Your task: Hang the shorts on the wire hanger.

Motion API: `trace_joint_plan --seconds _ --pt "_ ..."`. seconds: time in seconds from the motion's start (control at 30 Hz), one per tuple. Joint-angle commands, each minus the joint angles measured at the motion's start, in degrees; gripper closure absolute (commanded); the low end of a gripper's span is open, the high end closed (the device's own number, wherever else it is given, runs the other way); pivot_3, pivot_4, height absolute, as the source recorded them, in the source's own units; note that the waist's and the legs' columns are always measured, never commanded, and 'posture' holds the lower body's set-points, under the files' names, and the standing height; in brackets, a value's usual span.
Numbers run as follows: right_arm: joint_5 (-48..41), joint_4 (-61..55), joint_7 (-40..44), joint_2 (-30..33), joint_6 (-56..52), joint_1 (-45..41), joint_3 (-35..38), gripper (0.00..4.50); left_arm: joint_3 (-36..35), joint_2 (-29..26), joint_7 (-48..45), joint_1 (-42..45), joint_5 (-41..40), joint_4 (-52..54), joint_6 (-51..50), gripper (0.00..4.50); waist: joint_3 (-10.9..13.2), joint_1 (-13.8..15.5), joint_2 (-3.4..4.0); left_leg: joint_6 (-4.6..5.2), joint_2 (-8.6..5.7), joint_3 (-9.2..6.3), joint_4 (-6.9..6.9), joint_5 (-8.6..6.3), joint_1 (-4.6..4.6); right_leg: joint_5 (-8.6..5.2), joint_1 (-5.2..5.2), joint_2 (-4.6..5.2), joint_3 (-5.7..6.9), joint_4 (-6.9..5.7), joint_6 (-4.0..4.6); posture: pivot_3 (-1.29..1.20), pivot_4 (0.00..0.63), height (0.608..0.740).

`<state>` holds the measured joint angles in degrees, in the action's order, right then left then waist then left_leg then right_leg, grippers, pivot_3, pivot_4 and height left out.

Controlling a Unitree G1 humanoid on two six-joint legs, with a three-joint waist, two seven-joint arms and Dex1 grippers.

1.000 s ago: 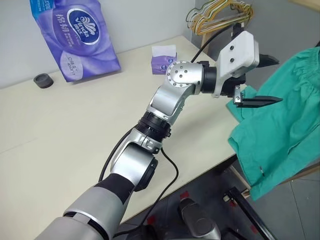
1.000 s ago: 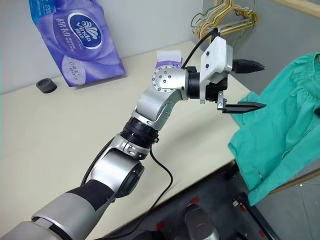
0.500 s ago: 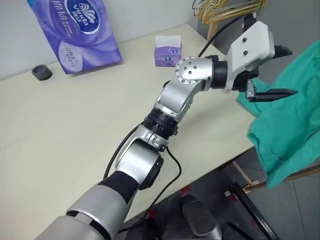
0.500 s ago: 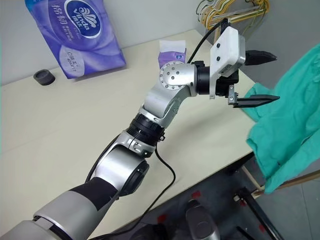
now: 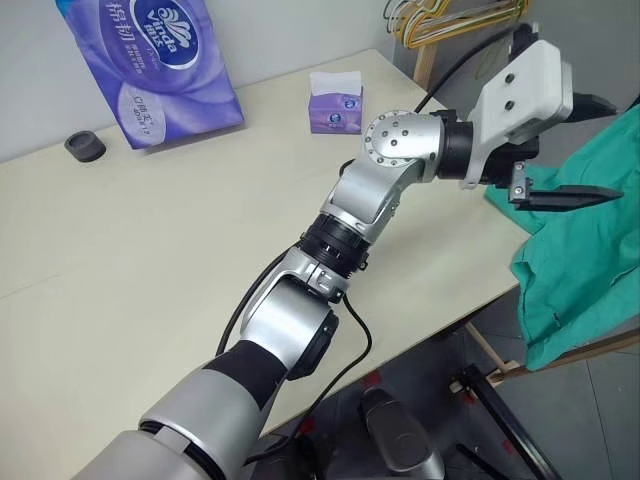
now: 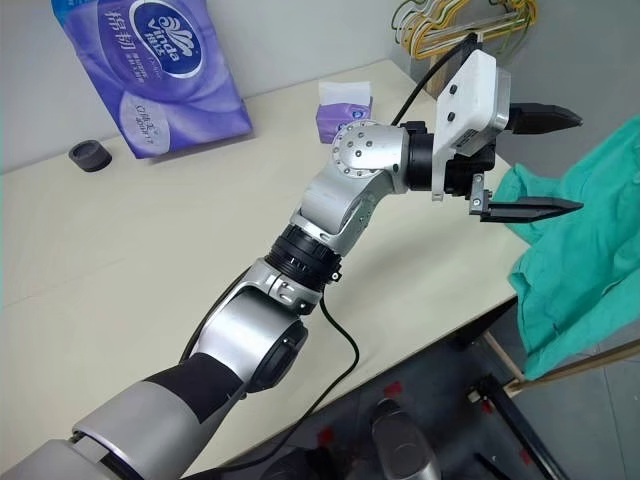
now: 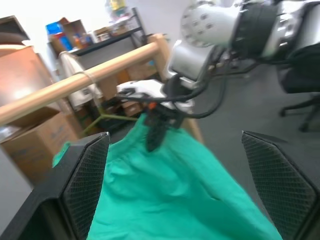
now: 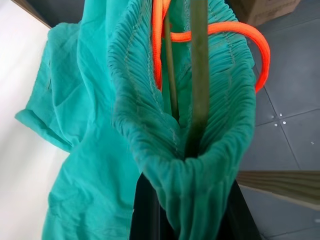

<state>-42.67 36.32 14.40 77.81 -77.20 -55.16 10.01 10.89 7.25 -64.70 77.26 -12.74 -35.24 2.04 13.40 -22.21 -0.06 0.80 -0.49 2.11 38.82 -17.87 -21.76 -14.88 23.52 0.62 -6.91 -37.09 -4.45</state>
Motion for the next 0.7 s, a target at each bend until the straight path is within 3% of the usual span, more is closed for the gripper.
trace_joint_plan --seconds 0.03,0.2,0.5,0.7 --pt "3.47 -0.40 2.27 -0.12 0.00 -0.27 1.90 4.50 0.27 0.07 -1.90 1.31 -0.17 0.35 2.24 0.07 -0.01 0.01 0.02 0.00 0.00 0.00 0.00 0.00 0.00 0.01 0.00 0.00 0.00 0.00 -0.01 -0.39 0.242 0.740" --pt "6.65 -2.65 3.56 -0.34 -1.44 0.87 4.11 3.13 0.09 1.12 -0.65 1.55 0.62 -0.90 3.47 0.00 -0.06 0.11 0.10 0.00 -0.02 0.01 0.02 0.00 -0.01 0.04 0.00 0.02 -0.02 0.00 -0.02 -0.39 0.235 0.740" --pt "8.58 -13.31 4.29 0.76 -8.82 4.49 12.82 0.04 -3.08 3.57 2.74 3.56 -2.97 -2.72 -2.59 0.00 -0.12 -0.03 0.20 0.00 -0.04 0.00 0.02 0.00 -0.01 0.03 0.00 0.03 0.00 -0.02 -0.05 -0.42 0.214 0.740" --pt "9.60 -25.40 5.55 2.35 -14.31 11.43 21.41 0.04 -5.06 4.59 3.53 4.97 -5.30 -3.08 -3.96 0.00 -0.20 0.00 0.33 0.00 -0.06 -0.02 0.02 0.00 -0.02 0.02 0.01 0.05 0.02 -0.02 -0.07 -0.42 0.189 0.740"
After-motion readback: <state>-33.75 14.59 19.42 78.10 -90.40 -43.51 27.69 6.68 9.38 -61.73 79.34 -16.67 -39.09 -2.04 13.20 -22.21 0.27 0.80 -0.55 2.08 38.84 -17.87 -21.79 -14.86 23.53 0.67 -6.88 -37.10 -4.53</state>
